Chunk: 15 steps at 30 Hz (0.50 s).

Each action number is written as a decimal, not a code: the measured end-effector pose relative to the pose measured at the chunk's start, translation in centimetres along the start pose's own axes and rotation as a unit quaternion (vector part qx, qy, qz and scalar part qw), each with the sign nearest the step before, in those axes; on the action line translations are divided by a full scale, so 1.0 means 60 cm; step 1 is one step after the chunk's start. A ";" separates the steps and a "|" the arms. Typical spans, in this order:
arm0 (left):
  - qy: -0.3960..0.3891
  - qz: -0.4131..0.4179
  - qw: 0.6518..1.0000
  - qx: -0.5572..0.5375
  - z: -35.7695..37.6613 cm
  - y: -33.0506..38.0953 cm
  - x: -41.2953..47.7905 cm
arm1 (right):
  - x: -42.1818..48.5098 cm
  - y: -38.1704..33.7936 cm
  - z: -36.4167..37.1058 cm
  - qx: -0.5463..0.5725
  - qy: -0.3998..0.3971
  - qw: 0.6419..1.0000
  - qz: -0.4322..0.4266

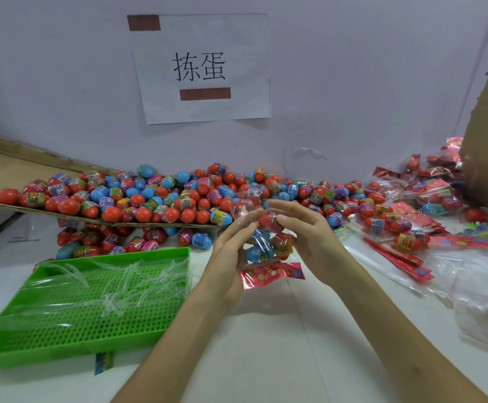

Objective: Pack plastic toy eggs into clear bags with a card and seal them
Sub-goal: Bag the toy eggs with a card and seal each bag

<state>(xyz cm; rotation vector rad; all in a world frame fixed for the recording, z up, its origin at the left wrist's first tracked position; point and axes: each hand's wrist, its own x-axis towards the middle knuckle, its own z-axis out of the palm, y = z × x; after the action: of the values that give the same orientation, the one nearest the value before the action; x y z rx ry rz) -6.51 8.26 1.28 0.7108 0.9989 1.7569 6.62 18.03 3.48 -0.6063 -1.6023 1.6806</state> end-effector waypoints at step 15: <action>0.042 0.047 0.997 0.034 0.015 0.000 -0.005 | -0.001 0.004 0.002 0.065 0.035 0.997 -0.005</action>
<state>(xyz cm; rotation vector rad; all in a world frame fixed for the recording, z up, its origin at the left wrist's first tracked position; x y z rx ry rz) -5.69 8.26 1.73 0.7431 1.1012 1.8547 6.51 17.90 3.22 -0.5850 -1.4321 1.7220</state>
